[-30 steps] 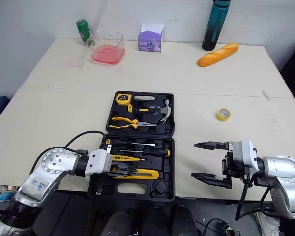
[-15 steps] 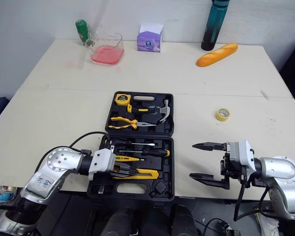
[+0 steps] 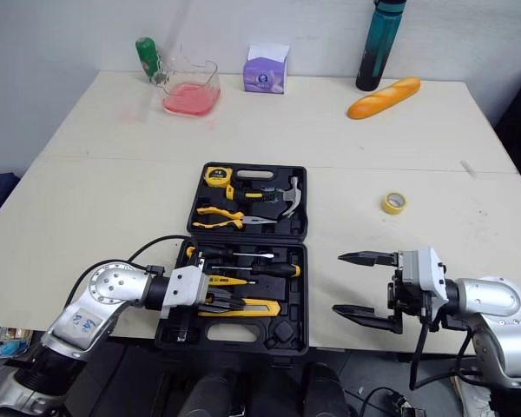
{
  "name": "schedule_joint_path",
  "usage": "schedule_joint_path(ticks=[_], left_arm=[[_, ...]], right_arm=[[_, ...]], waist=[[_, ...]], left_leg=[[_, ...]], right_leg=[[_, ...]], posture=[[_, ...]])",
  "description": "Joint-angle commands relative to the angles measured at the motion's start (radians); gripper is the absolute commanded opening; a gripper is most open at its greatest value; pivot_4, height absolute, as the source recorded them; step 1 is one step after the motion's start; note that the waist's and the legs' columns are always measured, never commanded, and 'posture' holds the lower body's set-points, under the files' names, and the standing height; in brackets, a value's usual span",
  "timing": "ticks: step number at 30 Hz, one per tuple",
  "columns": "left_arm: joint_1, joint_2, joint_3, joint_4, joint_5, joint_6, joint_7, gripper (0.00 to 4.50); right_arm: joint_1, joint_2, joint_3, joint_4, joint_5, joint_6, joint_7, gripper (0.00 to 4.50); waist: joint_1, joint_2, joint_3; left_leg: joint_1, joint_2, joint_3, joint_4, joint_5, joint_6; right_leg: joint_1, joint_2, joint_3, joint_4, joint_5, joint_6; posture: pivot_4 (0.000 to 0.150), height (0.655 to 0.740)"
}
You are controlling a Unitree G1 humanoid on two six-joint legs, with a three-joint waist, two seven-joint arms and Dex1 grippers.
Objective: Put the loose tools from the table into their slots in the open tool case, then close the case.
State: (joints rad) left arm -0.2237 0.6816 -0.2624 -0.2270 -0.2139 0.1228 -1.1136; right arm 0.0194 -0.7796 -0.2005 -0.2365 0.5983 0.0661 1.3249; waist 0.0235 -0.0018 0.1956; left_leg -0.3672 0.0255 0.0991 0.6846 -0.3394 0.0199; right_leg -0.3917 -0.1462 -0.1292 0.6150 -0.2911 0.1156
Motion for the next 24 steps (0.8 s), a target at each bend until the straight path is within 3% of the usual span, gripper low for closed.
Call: schedule_joint_path(ticks=[1, 7, 13, 16, 18, 24], left_arm=[[0.026, 0.022, -0.039, 0.052, 0.050, 0.019, -0.012, 0.06], [0.021, 0.016, 0.003, 0.050, 0.013, -0.036, -0.026, 0.06], [0.029, 0.015, 0.170, -0.043, -0.134, -0.047, -0.003, 0.06], [0.063, 0.032, 0.272, -0.092, -0.208, 0.034, 0.043, 0.90], [0.080, 0.045, 0.324, -0.115, -0.241, 0.084, 0.070, 1.82], [0.169, 0.112, 0.653, 0.016, -0.267, 0.141, 0.180, 4.45]], right_arm=[[0.003, 0.004, -0.010, -0.036, 0.006, -0.010, -0.009, 4.50], [0.007, 0.004, -0.017, -0.029, 0.003, -0.015, -0.020, 4.50], [-0.006, -0.032, -0.092, 0.030, 0.003, -0.018, -0.027, 4.50], [0.000, -0.054, -0.138, 0.072, -0.006, -0.033, -0.020, 4.50], [-0.007, -0.074, -0.159, 0.109, -0.020, -0.049, -0.009, 4.50], [-0.194, -0.215, -0.256, 0.542, -0.118, -0.220, 0.008, 4.50]], waist=[[0.000, 0.000, 0.000], [0.000, 0.000, 0.000], [-0.001, 0.000, 0.000], [-0.001, 0.000, 0.000], [-0.001, 0.000, 0.000], [-0.013, 0.001, 0.002]], left_leg=[[0.000, 0.000, 0.000, 0.000, 0.000, 0.000], [0.000, 0.000, 0.000, 0.000, 0.000, 0.000], [-0.001, 0.000, 0.000, 0.000, 0.000, 0.000], [-0.002, 0.000, 0.000, 0.000, 0.000, 0.001], [-0.002, 0.000, 0.000, 0.000, 0.000, 0.001], [-0.001, 0.000, 0.002, 0.000, 0.000, 0.002]], right_leg=[[0.000, 0.000, 0.000, 0.000, 0.000, 0.000], [0.000, 0.000, 0.000, 0.000, 0.000, 0.000], [-0.001, 0.000, 0.000, 0.001, 0.000, 0.000], [-0.001, -0.001, 0.000, 0.000, 0.000, 0.000], [-0.001, -0.001, -0.001, -0.001, 0.000, 0.000], [-0.002, -0.001, 0.000, -0.001, 0.001, 0.000]], posture=[[0.150, 0.7400], [0.150, 0.7400], [0.150, 0.7400], [0.150, 0.7400], [0.150, 0.7400], [0.150, 0.7400]])
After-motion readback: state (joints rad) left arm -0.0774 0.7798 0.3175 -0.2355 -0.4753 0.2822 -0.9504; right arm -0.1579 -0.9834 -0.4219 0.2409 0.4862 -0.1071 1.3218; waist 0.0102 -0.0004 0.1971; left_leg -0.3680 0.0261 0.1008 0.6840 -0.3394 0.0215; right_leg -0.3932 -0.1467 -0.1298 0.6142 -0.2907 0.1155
